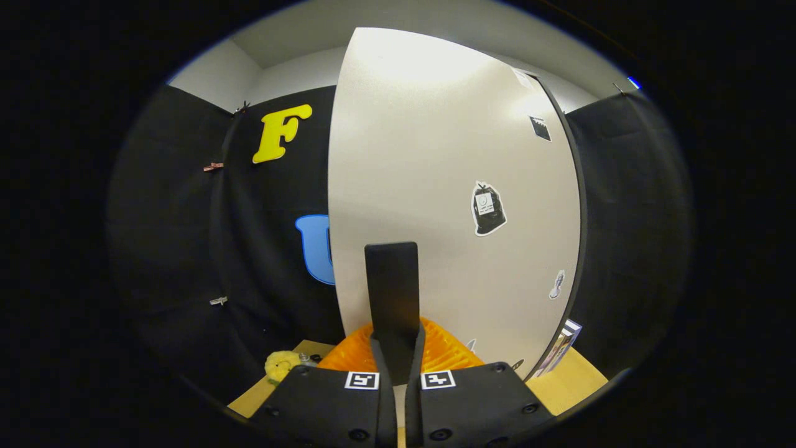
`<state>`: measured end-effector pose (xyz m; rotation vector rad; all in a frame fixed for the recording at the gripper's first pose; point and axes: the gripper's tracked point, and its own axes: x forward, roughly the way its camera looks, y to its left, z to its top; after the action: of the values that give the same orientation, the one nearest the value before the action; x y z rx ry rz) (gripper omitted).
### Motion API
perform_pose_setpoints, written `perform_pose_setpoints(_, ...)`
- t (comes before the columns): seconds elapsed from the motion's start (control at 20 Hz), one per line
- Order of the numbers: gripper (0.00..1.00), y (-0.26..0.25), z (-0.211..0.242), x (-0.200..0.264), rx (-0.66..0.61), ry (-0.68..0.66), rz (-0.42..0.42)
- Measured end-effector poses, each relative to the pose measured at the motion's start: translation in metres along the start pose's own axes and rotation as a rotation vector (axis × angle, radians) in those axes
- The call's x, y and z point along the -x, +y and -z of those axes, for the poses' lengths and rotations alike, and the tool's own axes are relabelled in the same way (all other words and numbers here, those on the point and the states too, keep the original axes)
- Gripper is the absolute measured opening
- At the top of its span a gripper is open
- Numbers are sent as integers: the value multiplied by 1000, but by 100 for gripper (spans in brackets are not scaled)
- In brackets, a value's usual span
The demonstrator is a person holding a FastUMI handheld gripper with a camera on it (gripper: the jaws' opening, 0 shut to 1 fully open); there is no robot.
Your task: Open the shoe cabinet door, grab the shoes and put them into the shoe cabinet, then close the shoe cabinet door.
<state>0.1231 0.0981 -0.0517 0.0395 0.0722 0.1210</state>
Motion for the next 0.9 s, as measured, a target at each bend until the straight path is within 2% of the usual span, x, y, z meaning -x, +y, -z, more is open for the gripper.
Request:
perform_pose_setpoints(0.4, 9, -43, 0, 71, -11, -4, 6)
perform_pose_setpoints(0.9, 9, -104, -3, 121, -6, 9, 47)
